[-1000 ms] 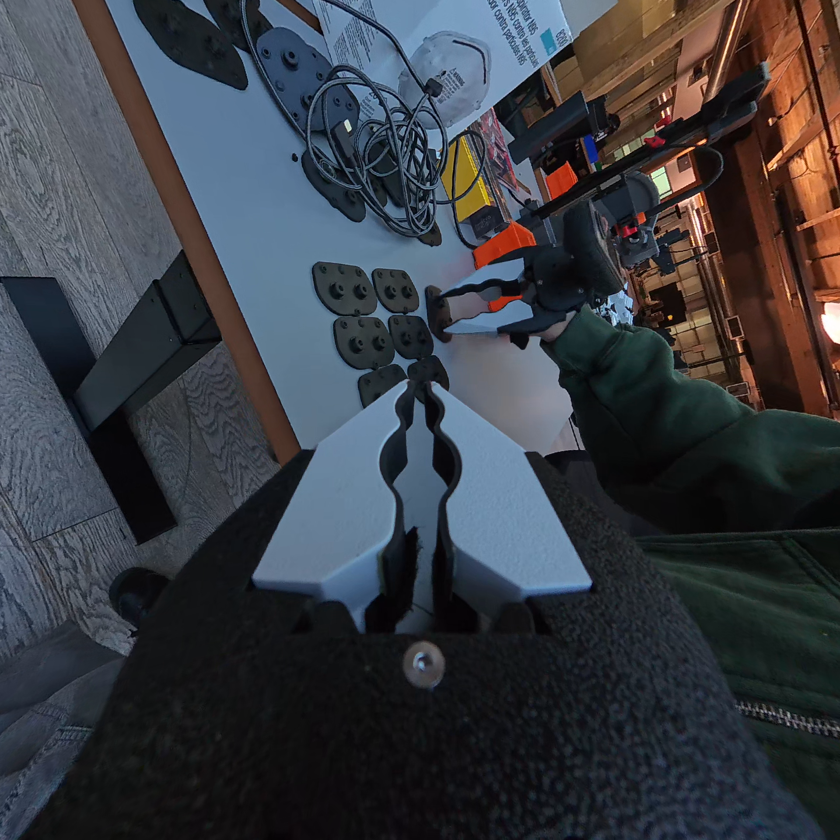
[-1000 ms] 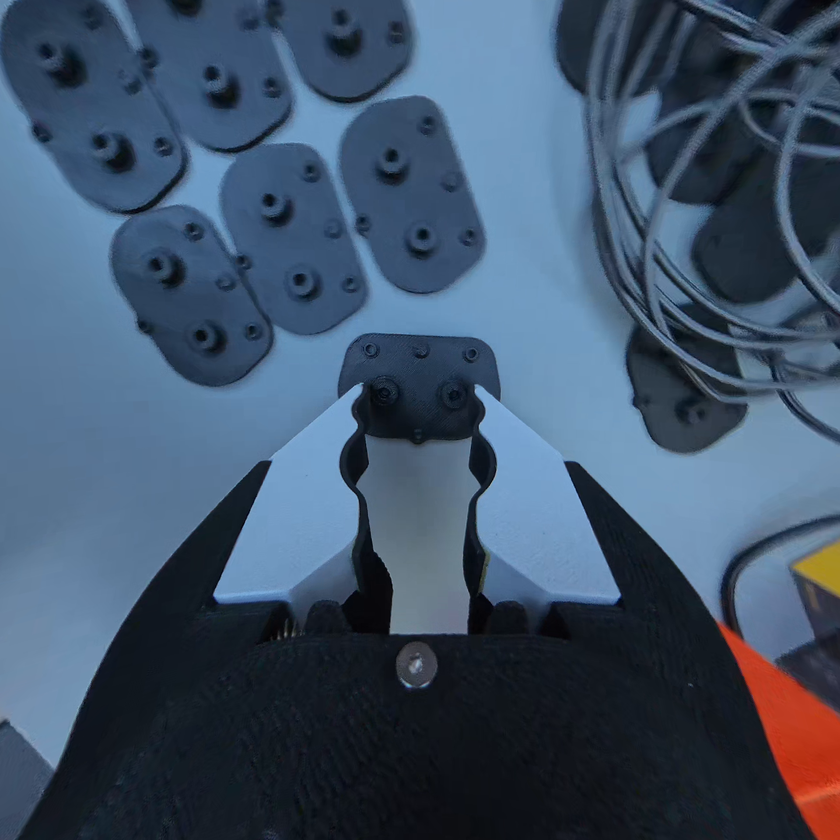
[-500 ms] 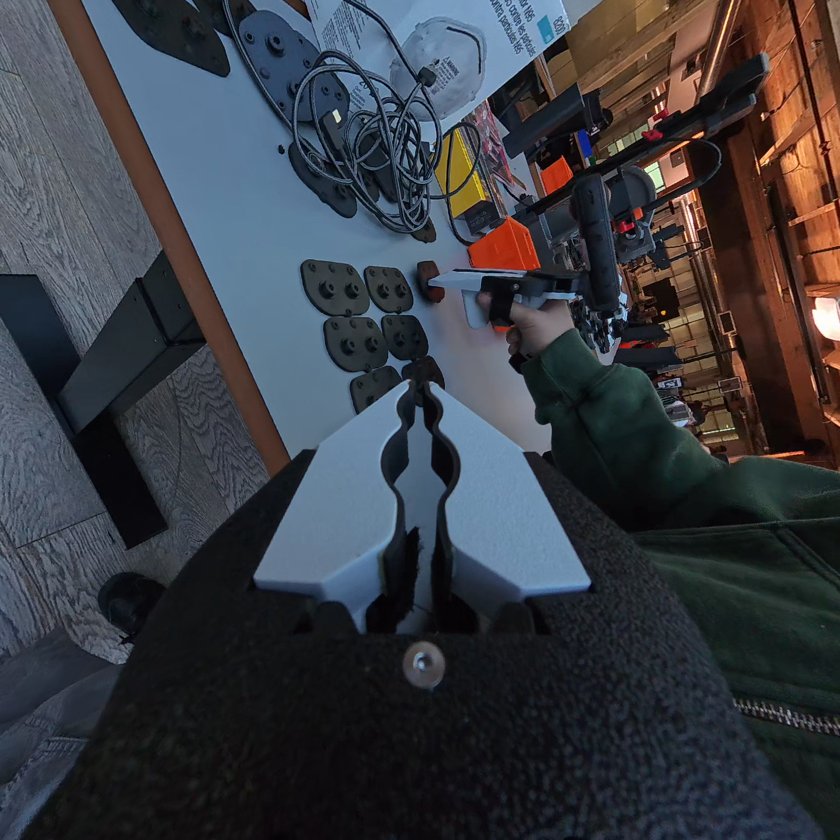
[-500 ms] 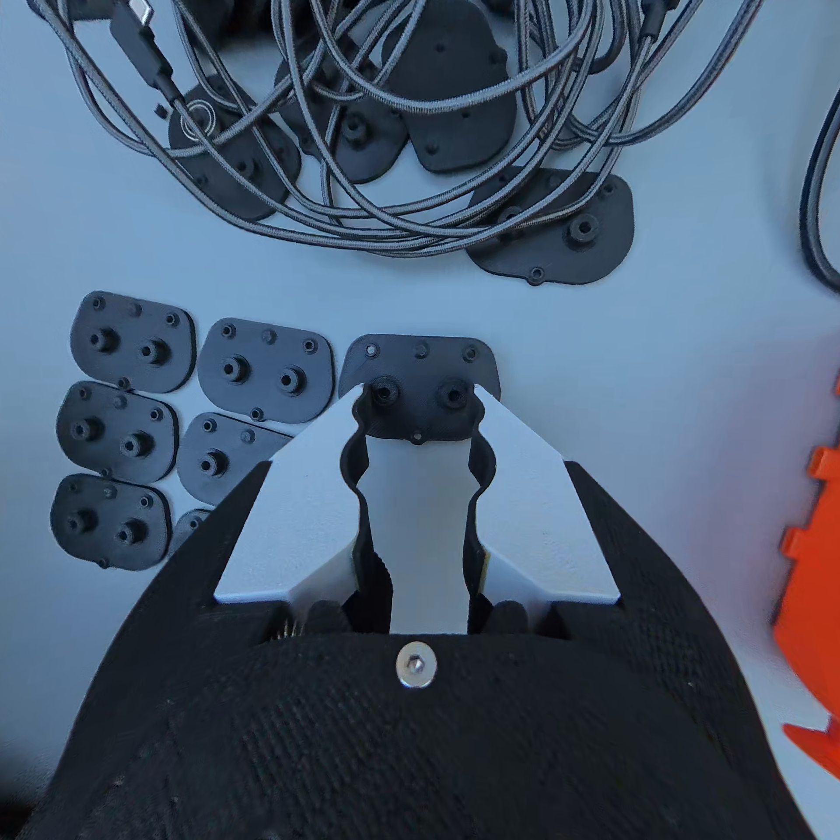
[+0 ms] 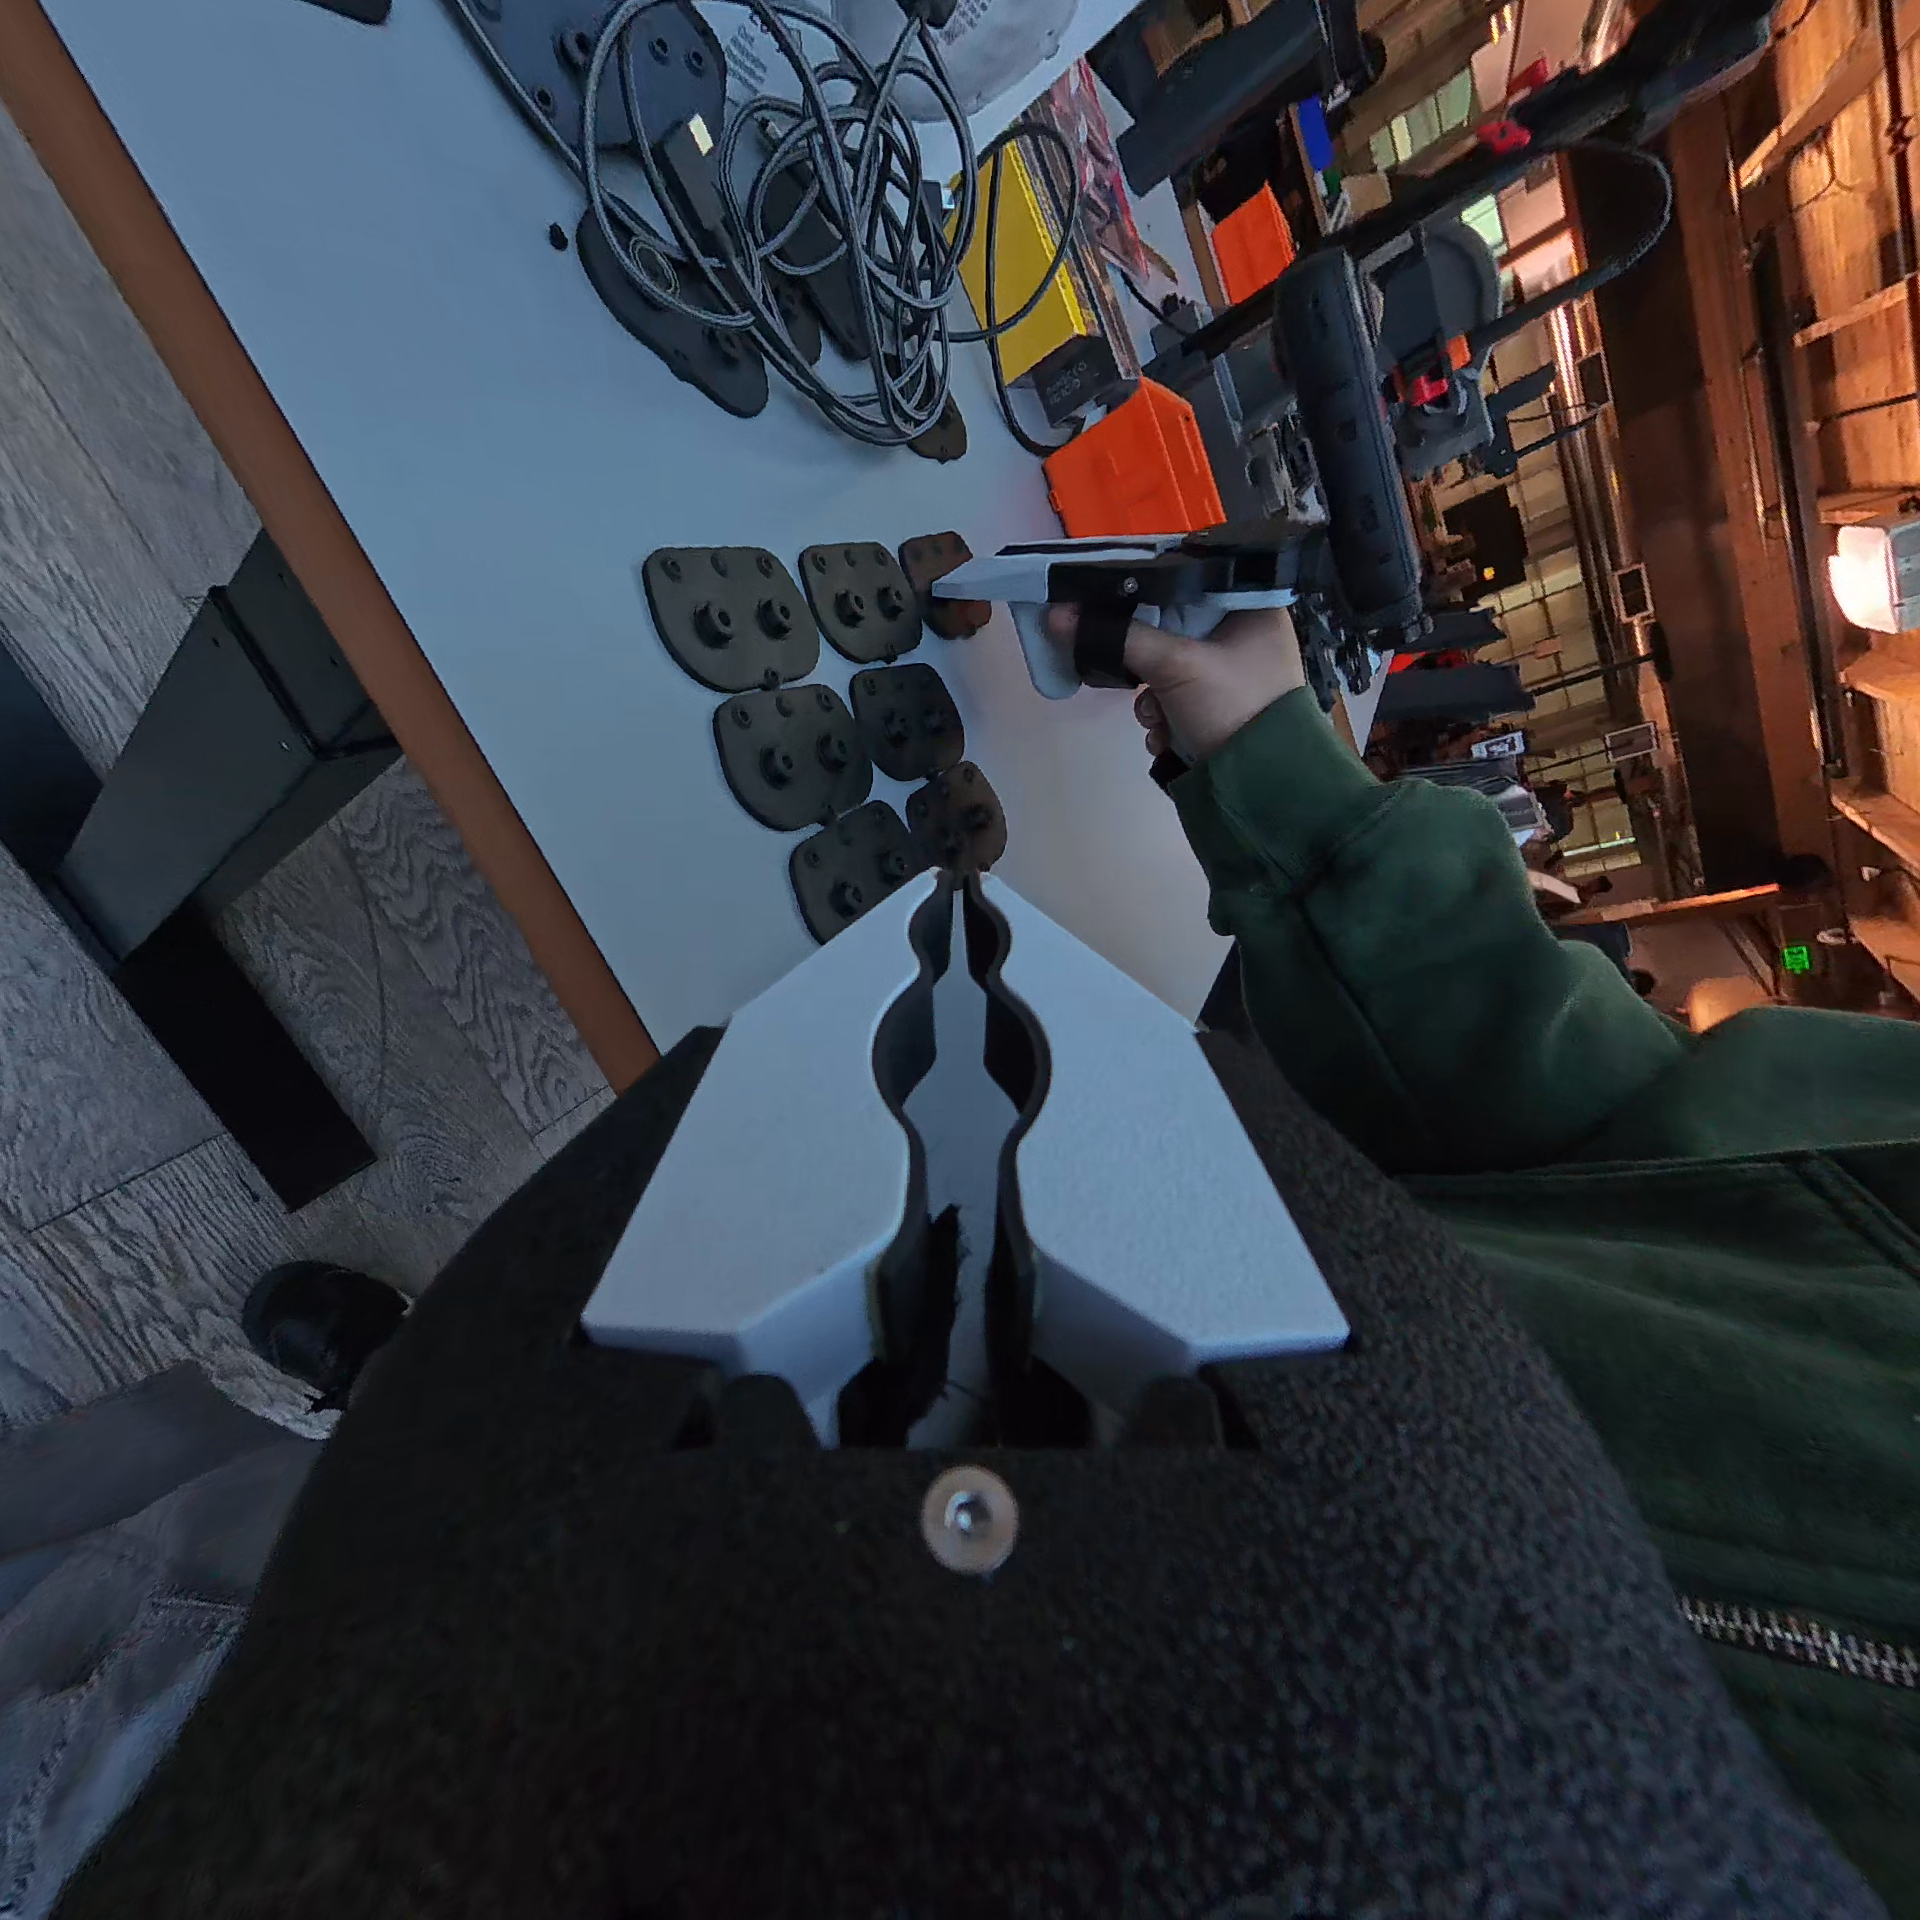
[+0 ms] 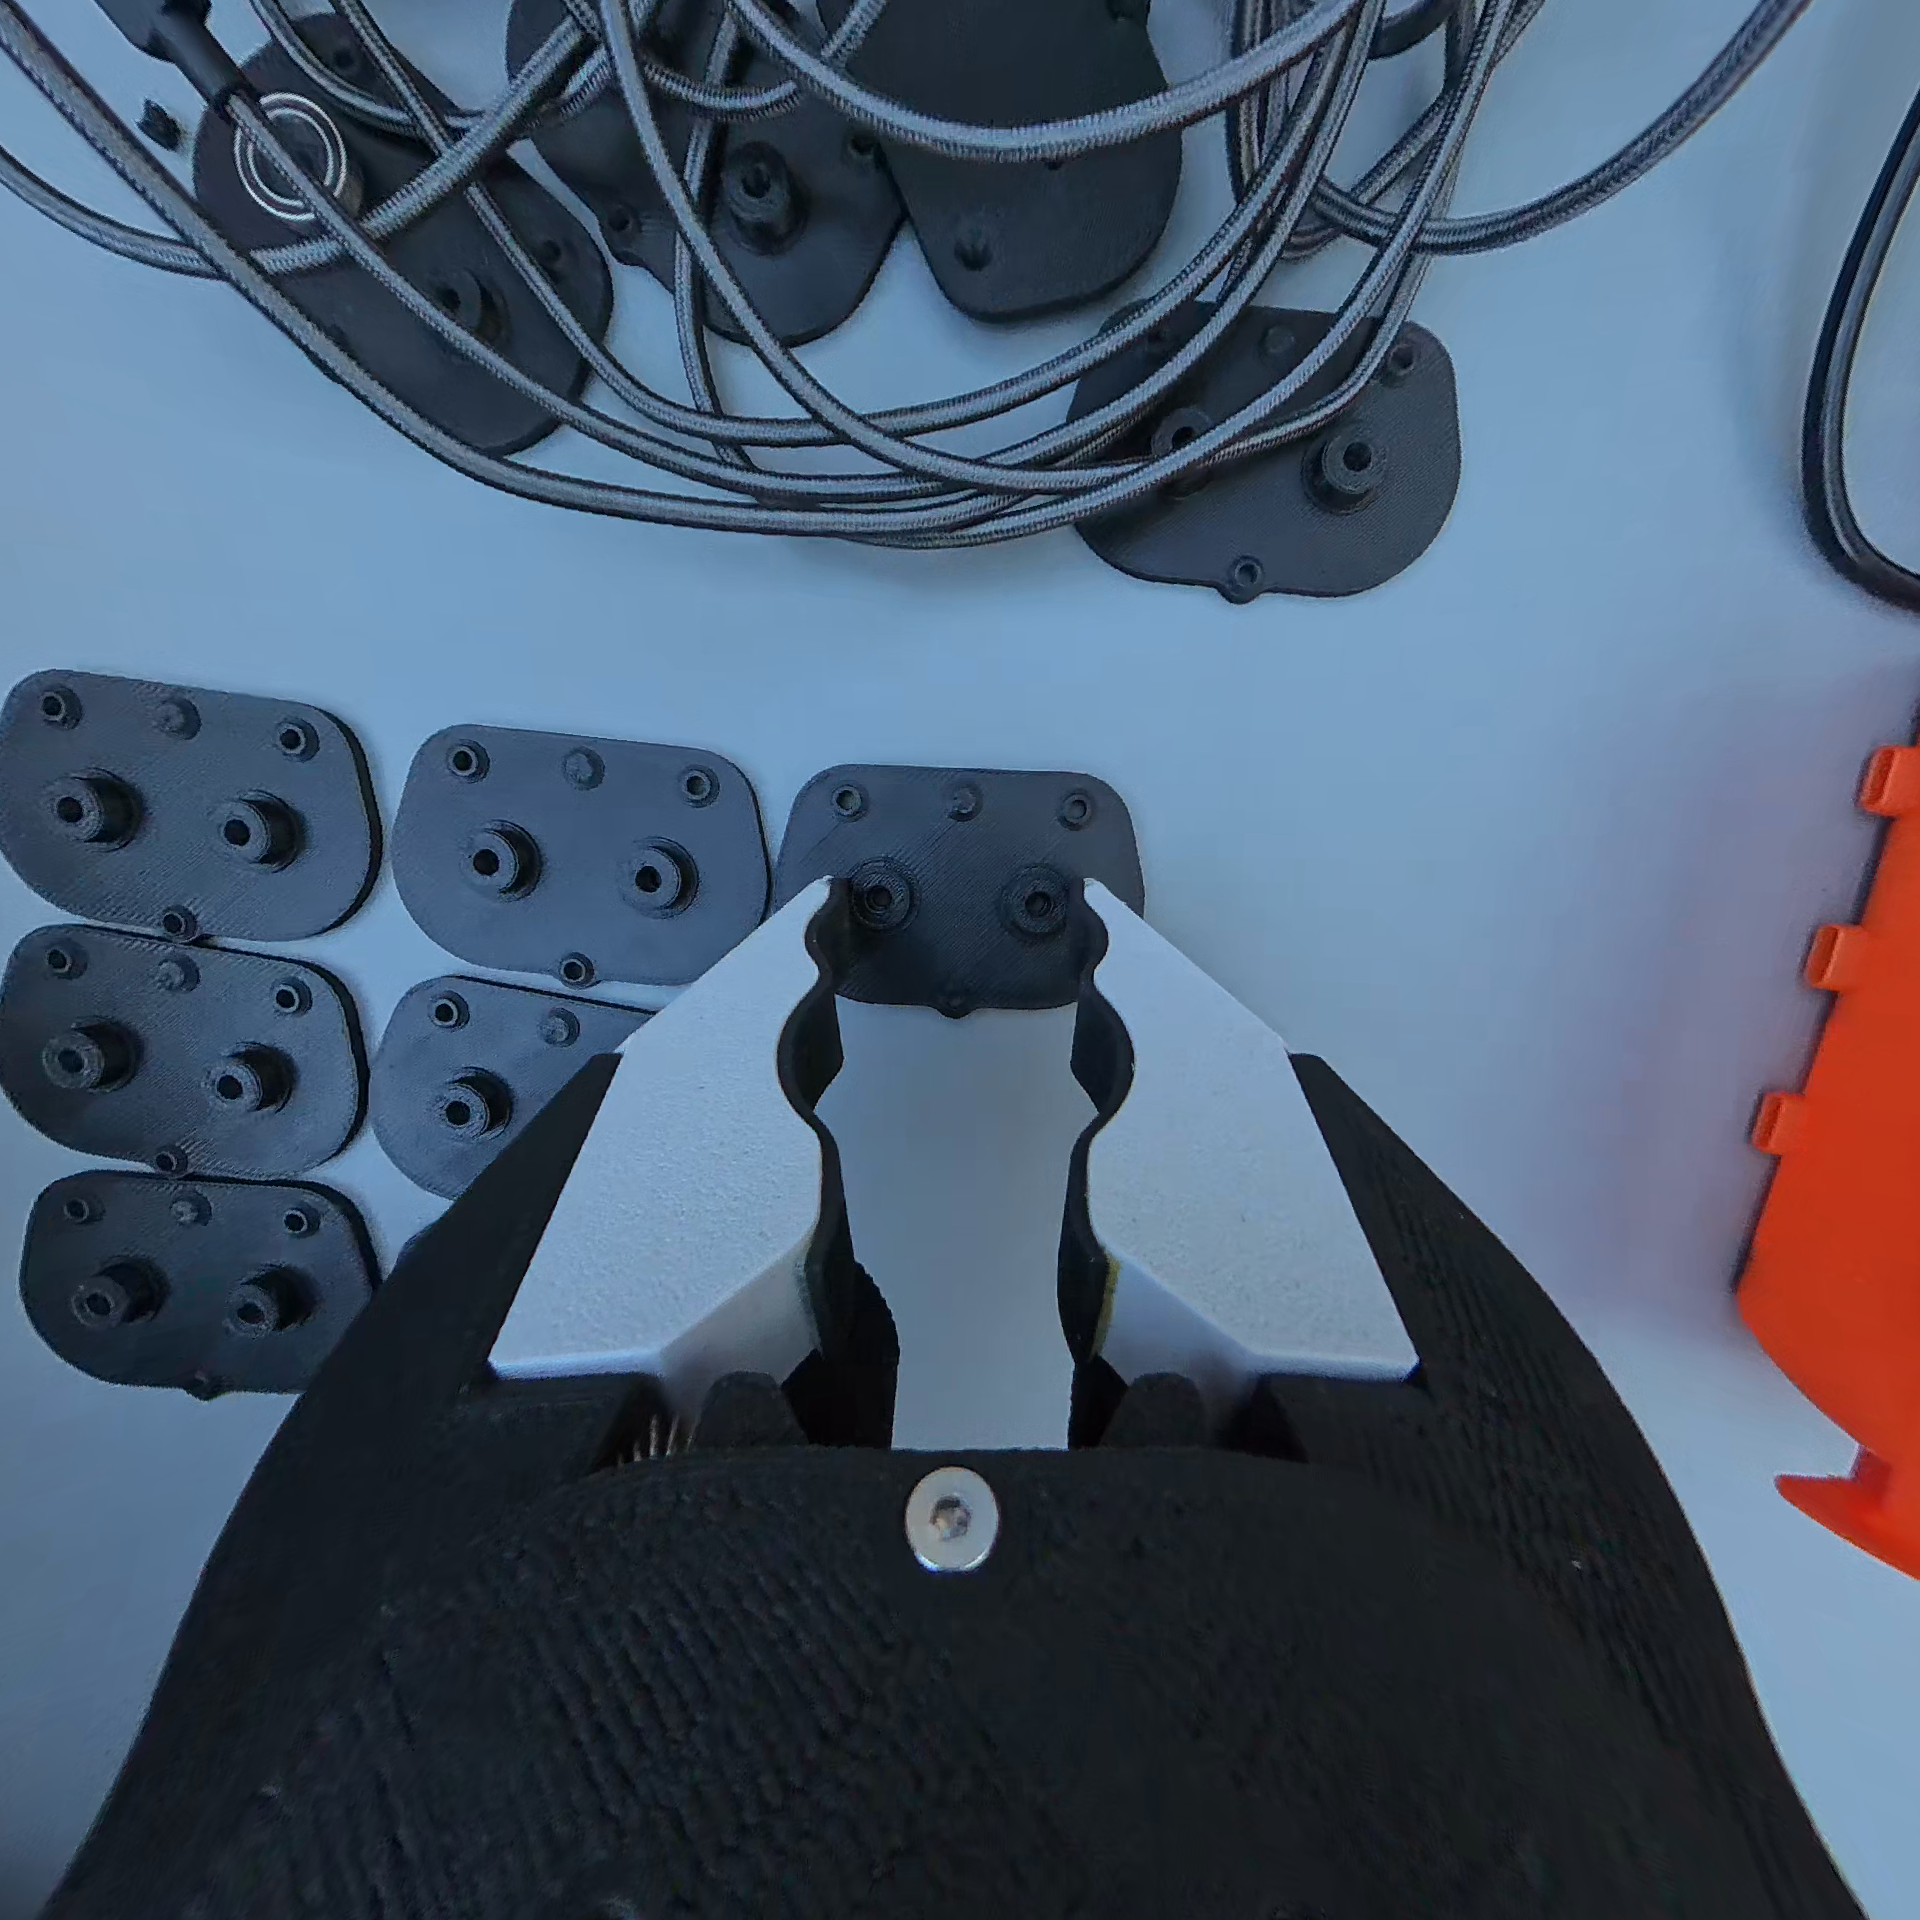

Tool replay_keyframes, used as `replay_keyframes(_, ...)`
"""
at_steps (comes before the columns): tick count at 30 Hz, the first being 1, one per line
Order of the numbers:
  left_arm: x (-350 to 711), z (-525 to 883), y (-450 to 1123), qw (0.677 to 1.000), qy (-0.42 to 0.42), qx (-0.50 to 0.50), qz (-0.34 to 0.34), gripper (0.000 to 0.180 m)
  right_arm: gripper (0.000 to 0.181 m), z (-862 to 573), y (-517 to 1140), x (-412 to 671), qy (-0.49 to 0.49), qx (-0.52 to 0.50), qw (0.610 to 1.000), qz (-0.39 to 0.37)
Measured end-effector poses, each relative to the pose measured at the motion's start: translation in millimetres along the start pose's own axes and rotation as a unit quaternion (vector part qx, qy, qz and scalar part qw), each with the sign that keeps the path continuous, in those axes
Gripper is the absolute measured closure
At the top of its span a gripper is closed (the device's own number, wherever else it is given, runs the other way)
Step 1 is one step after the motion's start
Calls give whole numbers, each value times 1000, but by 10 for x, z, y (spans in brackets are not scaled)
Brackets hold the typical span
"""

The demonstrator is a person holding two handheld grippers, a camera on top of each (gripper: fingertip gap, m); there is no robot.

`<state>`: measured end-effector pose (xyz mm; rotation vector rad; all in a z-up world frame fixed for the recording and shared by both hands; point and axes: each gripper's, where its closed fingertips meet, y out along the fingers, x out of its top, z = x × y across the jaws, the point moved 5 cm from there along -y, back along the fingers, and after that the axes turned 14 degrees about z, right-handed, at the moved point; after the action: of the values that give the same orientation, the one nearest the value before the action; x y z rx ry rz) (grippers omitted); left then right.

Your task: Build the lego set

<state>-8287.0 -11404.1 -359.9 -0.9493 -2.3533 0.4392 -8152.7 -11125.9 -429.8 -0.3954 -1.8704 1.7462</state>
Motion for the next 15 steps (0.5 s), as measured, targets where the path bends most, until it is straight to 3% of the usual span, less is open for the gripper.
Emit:
replay_keyframes(1,26,18,1,1000,5,-3,11,180,140,-4,6,4,6,-4,1000,1)
replay_keyframes(8,262,150,-62,996,36,-28,77,180,140,8,2,-22,55,-11,998,6)
replay_keyframes(10,321,186,-107,994,42,-37,92,179,129,11,-30,-40,64,-17,998,5)
replay_keyframes(15,413,346,-219,991,48,-51,118,179,131,245,-409,81,76,-3,994,-75)
